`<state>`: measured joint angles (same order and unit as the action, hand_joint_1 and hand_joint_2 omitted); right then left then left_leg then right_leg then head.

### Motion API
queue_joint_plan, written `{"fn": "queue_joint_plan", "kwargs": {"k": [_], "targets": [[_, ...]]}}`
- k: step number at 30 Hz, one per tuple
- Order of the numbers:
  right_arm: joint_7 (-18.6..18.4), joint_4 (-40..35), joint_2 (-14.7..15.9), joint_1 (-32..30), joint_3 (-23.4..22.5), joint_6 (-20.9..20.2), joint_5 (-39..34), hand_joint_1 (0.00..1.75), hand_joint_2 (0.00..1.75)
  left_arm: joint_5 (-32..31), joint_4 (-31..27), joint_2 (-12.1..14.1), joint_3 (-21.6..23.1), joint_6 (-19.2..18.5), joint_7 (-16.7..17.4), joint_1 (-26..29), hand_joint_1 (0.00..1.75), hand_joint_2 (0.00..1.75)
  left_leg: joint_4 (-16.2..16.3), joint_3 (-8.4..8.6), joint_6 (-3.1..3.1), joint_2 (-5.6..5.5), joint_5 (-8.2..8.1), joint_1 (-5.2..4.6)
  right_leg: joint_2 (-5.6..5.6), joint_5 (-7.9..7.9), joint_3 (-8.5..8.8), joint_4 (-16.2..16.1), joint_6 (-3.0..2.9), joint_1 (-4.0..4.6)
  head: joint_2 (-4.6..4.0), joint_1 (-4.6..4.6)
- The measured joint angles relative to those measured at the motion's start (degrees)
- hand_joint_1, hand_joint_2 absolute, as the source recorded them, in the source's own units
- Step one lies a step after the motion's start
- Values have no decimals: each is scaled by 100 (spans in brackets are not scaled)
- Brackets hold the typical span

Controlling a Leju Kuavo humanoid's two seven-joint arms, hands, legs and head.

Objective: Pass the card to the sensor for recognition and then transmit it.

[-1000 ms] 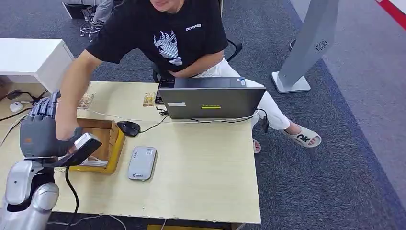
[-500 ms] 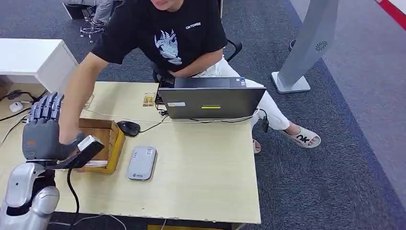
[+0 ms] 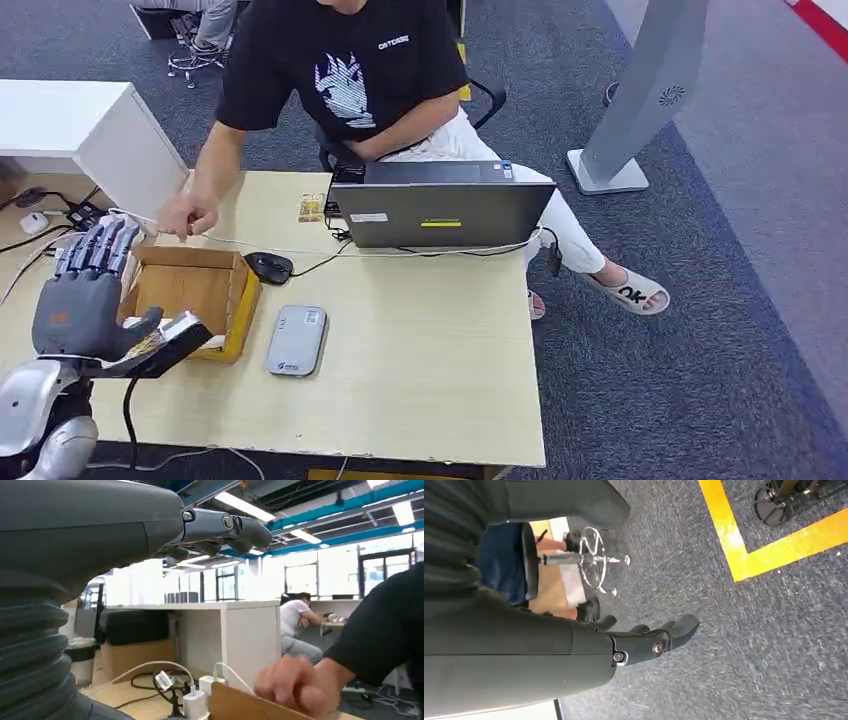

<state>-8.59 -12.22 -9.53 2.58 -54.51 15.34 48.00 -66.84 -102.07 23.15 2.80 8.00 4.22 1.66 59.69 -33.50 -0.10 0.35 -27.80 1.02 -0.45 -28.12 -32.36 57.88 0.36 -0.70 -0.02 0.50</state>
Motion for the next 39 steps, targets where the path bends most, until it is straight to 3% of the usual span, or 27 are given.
{"fn": "queue_joint_plan", "kwargs": {"k": [20,29,39], "targets": [[-15,0,-109,1,-352,103,-190,0,175,-354,-1141,612,-20,-601,411,1026,0,175,-1,-1,0,1,0,1,2,-1,-1,0,-1,0,0,-2],[-15,0,-135,2,-422,120,-151,0,175,-109,-1180,752,-15,-924,511,1225,0,175,-1,0,0,1,0,2,2,-1,-1,0,-1,0,0,0],[-15,0,-135,3,-505,114,-120,0,175,9,-1090,796,-15,-942,592,1286,0,175,-1,-1,0,1,0,1,1,-1,-1,0,-1,0,0,0]]}}
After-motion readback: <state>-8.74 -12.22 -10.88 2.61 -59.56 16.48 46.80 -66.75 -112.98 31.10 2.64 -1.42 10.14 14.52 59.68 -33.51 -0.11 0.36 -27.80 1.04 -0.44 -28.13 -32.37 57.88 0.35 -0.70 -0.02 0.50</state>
